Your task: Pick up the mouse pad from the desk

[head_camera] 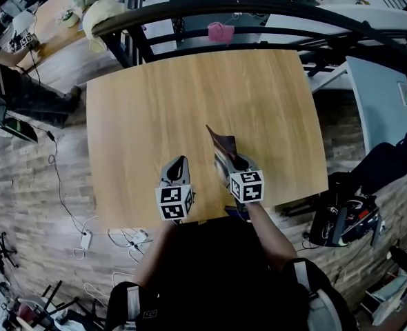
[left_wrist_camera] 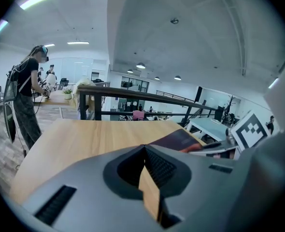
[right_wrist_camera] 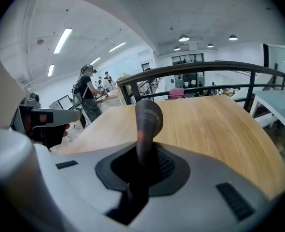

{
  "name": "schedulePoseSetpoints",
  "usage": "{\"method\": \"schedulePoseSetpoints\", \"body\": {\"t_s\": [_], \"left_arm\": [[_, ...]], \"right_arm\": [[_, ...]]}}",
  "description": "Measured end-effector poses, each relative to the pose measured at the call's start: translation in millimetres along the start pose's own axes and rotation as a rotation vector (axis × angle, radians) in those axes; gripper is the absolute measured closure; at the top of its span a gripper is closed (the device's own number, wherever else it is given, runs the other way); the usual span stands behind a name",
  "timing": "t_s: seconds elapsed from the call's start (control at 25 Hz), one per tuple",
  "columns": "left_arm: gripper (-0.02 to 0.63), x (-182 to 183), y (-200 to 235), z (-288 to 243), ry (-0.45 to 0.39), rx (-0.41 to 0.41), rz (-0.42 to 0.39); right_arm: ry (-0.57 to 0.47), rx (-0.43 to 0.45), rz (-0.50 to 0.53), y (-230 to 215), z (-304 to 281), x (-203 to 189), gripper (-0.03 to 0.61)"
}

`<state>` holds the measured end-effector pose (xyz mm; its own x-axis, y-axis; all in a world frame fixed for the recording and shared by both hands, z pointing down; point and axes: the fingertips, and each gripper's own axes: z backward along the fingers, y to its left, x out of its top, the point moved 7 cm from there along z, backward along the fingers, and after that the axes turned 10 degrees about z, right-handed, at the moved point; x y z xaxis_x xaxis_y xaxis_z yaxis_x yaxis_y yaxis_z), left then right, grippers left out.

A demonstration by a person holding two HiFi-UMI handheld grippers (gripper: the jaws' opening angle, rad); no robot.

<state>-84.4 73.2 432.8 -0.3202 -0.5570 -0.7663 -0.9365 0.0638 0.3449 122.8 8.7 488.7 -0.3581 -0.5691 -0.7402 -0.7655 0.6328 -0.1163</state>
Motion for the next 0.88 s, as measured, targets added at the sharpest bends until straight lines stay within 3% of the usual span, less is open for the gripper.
{"method": "schedulePoseSetpoints", "body": {"t_s": [0.88], "left_arm": [[0.591, 31.7, 22.1, 88.1, -0.177, -0.072, 0.007]], "right_arm": [[-0.209, 0.002, 0.027, 86.6, 69.2, 33.5, 0.522]]}}
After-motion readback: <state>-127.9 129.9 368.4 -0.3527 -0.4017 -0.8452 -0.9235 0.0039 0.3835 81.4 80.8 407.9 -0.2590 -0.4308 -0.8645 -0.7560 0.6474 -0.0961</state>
